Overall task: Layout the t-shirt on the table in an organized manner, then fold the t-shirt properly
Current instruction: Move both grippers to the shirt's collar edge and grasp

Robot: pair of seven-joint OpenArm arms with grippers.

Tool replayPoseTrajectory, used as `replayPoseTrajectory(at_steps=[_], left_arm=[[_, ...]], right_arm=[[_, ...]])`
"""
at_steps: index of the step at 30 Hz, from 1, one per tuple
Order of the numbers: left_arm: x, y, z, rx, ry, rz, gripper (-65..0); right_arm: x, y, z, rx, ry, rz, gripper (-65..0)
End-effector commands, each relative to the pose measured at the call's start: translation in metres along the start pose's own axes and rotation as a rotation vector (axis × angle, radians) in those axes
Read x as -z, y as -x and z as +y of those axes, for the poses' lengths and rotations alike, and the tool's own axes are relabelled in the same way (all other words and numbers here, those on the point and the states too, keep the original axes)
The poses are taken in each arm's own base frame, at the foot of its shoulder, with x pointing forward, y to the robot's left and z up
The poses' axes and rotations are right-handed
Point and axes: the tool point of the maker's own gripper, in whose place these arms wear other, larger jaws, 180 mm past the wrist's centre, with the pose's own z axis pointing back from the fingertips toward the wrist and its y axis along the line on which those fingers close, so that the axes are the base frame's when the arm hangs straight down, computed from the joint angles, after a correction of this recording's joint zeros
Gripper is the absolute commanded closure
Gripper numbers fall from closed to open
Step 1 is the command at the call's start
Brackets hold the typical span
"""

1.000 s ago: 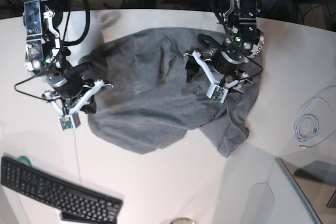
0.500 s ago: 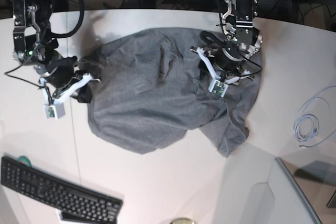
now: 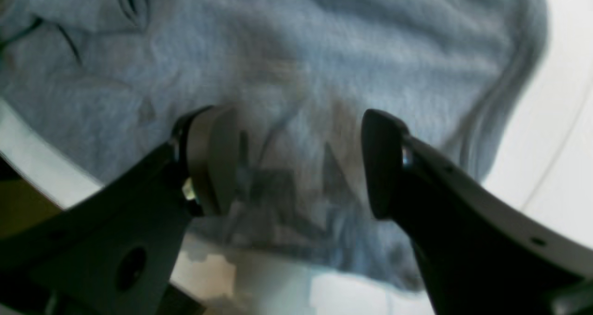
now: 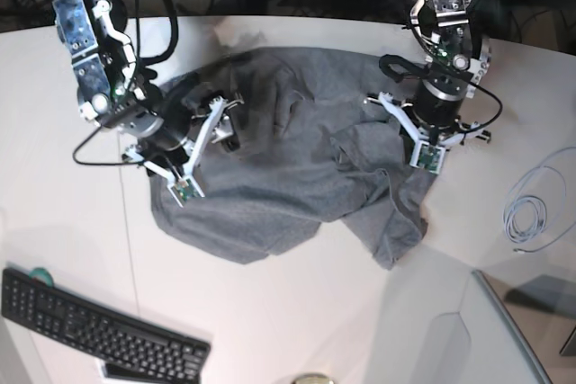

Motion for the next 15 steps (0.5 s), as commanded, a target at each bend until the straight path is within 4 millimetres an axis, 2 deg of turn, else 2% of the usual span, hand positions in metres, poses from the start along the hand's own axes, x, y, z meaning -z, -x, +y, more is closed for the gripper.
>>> replayPoseTrajectory(at_steps=[1,4,7,10,13,15], left_arm=[[-0.006,-0.009,0.017,-0.007,-0.051,-0.038,0.0],[-0.019,0.016,0.051,-0.043,-0.146,0.016,0.0],[-0.033,0.038,0.077,-0.063,-0.215,0.066,0.0],[-0.044,0.052,0.091,-0.072,-0.249,0.091,0.0],[-0.052,0.055,0.100,-0.129,-0.250,0.067,0.0],[-0.054,0.060,0.100,-0.169,-0.239,0.061,0.0]], right_arm=[[0.001,-0.010,-0.004,-0.009,0.005,-0.024,-39.5],[0.004,-0.014,-0.007,-0.010,0.007,-0.023,-39.6],[0.010,-0.018,-0.004,0.000,0.001,-0.023,-39.8],[0.024,-0.015,-0.006,0.026,-0.003,0.010,-41.7],[0.037,-0.013,-0.002,0.048,-0.018,0.035,-42.6],[0.042,-0.011,0.009,0.025,-0.065,0.046,-42.5]])
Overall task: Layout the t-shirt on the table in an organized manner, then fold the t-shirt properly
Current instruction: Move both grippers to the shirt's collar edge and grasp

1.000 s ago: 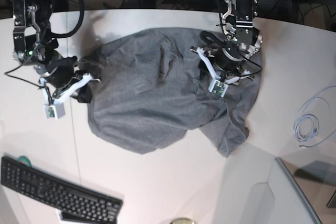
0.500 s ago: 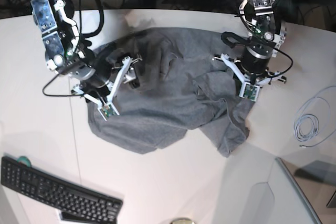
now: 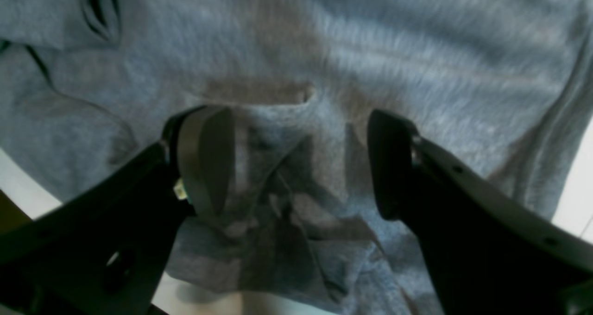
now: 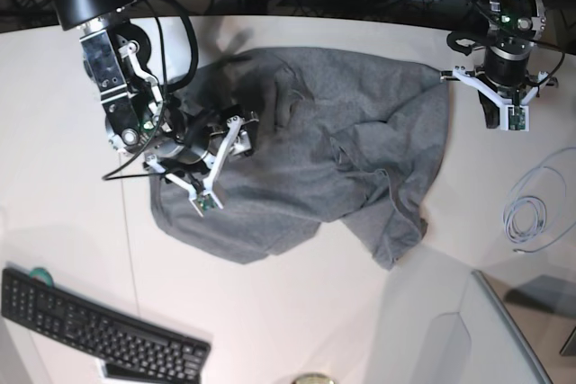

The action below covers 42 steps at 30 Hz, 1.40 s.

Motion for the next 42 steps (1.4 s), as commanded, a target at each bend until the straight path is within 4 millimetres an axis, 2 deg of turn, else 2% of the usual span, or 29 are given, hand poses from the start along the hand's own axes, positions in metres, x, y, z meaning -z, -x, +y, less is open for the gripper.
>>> replayPoseTrajectory(at_steps=[1,6,8,10,12,13,16,18,21,23,26,33,37,41,42], left_arm=[[-0.002,-0.003,0.005,-0.003,-0.007,-0.019,0.0],[0.002,0.016,0.005,-0.013,0.006,0.027,0.0],[0.002,0.020,0.005,-0.015,0.008,0.035,0.0],[0.003,0.023,0.004,-0.020,0.011,0.043,0.0],[0.003,0.023,0.003,-0.026,0.013,0.042,0.0],[0.003,0.023,0.003,-0.026,0.013,0.042,0.0],[0.004,0.021,0.003,-0.029,0.013,0.039,0.0],[0.006,0.024,0.002,-0.034,0.016,0.043,0.0],[0.007,0.022,-0.002,-0.035,0.026,0.040,0.0],[0.009,0.020,-0.006,-0.038,0.034,0.033,0.0],[0.012,0.012,-0.028,-0.019,0.091,0.018,0.0],[0.018,-0.007,-0.091,0.033,0.248,-0.021,0.0],[0.016,-0.021,-0.138,0.073,0.364,-0.054,0.0],[0.007,-0.026,-0.196,0.263,0.473,-0.071,-0.8],[0.004,-0.024,-0.208,0.305,0.491,-0.069,-7.7]], right_arm=[[-0.001,-0.018,0.011,-0.024,-0.045,-0.049,-42.3],[0.006,-0.004,0.023,-0.038,-0.089,0.016,-41.7],[0.005,-0.004,0.023,-0.040,-0.089,0.013,-37.7],[0.005,-0.004,0.023,-0.037,-0.088,0.013,-23.7],[0.004,0.001,0.022,-0.033,-0.087,0.026,-5.7],[0.003,0.004,0.022,-0.034,-0.086,0.040,0.0],[-0.007,0.007,0.027,-0.050,-0.087,0.043,-2.9],[-0.025,0.003,0.024,-0.056,-0.067,0.000,0.0],[-0.056,0.002,0.018,-0.055,-0.029,-0.041,-0.3],[-0.072,0.008,0.014,-0.048,-0.004,-0.031,-0.3],[-0.085,0.024,0.015,-0.028,0.009,0.002,-0.3],[-0.087,0.062,0.030,0.003,-0.019,0.076,-0.3],[-0.086,0.065,0.030,0.007,-0.021,0.083,-0.3],[-0.086,0.065,0.029,0.010,-0.019,0.084,-0.3],[-0.086,0.065,0.029,0.011,-0.018,0.084,-0.3]])
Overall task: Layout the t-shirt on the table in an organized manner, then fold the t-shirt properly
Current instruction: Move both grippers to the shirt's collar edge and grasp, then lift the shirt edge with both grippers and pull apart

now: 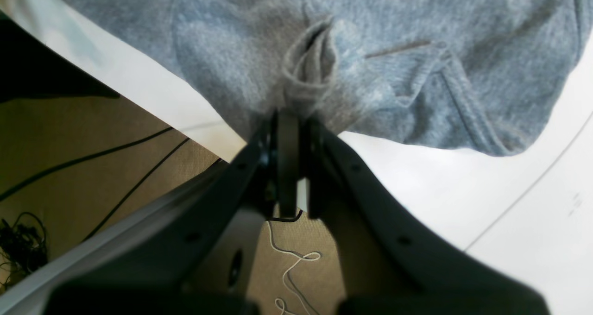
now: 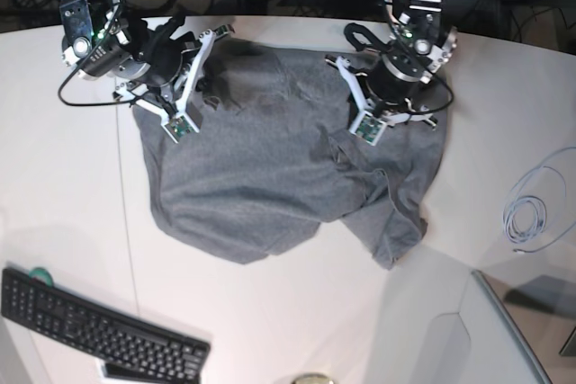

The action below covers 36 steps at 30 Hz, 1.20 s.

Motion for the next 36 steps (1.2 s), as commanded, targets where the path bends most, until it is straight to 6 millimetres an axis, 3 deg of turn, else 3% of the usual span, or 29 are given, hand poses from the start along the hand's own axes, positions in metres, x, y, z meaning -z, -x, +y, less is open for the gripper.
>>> replayPoseTrajectory(at_steps=[1,3,6,11,19,31,36], left_arm=[[0.003,-0.015,-0.007,0.023,0.002,-0.038,-13.8],[0.007,-0.012,-0.017,0.100,0.004,-0.005,-24.0],[0.015,-0.018,-0.015,0.179,-0.029,0.022,-28.5],[0.026,-0.020,-0.002,0.274,-0.065,0.059,-28.5],[0.040,-0.029,0.019,0.287,-0.105,0.122,-29.1],[0.050,-0.024,0.012,0.286,-0.072,0.140,-29.1],[0.054,-0.009,0.005,0.281,-0.042,0.175,-28.6]], right_arm=[[-0.003,-0.008,-0.001,-0.002,0.000,-0.032,-0.3],[-0.003,-0.008,-0.001,-0.001,0.001,-0.033,-0.2],[-0.003,-0.008,0.000,-0.003,-0.001,-0.031,-0.2],[-0.003,-0.008,0.000,-0.003,-0.001,-0.029,-0.2],[-0.003,-0.008,-0.001,-0.002,0.000,-0.028,-0.2],[-0.003,-0.008,-0.002,-0.002,0.001,-0.029,-0.2],[-0.004,-0.010,-0.002,-0.004,0.003,-0.033,-0.2]])
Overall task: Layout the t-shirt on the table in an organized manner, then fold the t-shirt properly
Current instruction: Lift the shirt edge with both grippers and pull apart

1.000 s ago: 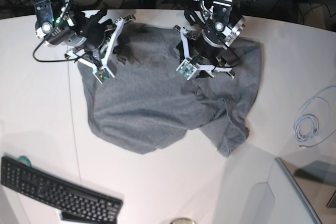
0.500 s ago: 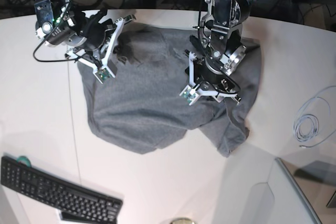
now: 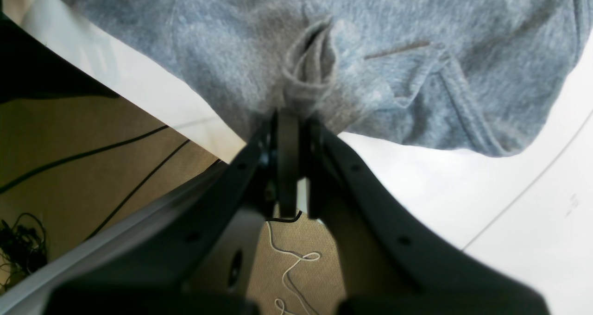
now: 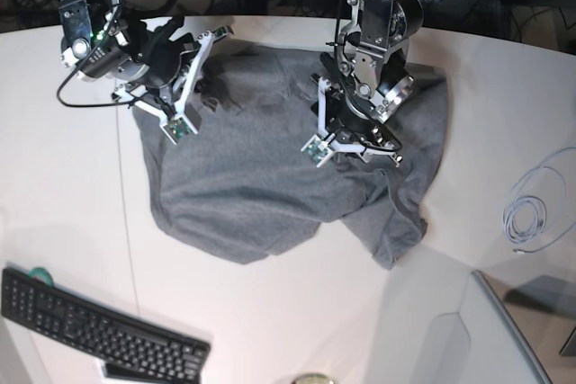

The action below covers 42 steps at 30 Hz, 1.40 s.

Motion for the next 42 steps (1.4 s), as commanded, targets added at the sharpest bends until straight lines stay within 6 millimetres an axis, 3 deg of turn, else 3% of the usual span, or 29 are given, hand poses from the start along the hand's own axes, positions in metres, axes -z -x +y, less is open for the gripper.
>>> replayPoseTrajectory(at_steps=[1,12,20,29,33,37,42], left_arm=[[0.000,-0.011,0.006,-0.009,-0.018,-0.031,-28.6],[0.006,-0.009,0.013,-0.019,-0.024,-0.019,-27.5],[0.007,-0.005,0.038,-0.067,-0.071,-0.010,0.0],[-0.035,-0.030,0.075,-0.058,-0.210,-0.107,0.0],[-0.043,-0.034,0.081,-0.057,-0.232,-0.122,0.0],[-0.064,-0.035,0.090,-0.055,-0.281,-0.107,0.0],[-0.066,-0.032,0.083,-0.045,-0.270,-0.078,0.0]], right_arm=[[-0.003,-0.009,0.000,-0.005,-0.001,-0.034,-0.2],[-0.003,-0.010,0.000,-0.007,-0.003,-0.034,-0.2],[-0.003,-0.007,0.001,-0.003,-0.004,-0.029,-0.2],[-0.003,-0.009,0.001,-0.007,-0.005,-0.032,-0.2],[-0.003,-0.011,-0.001,-0.004,0.000,-0.039,-0.2],[-0.003,-0.013,-0.003,-0.008,0.006,-0.044,-0.2],[-0.001,-0.014,-0.005,-0.008,0.009,-0.042,-0.2]])
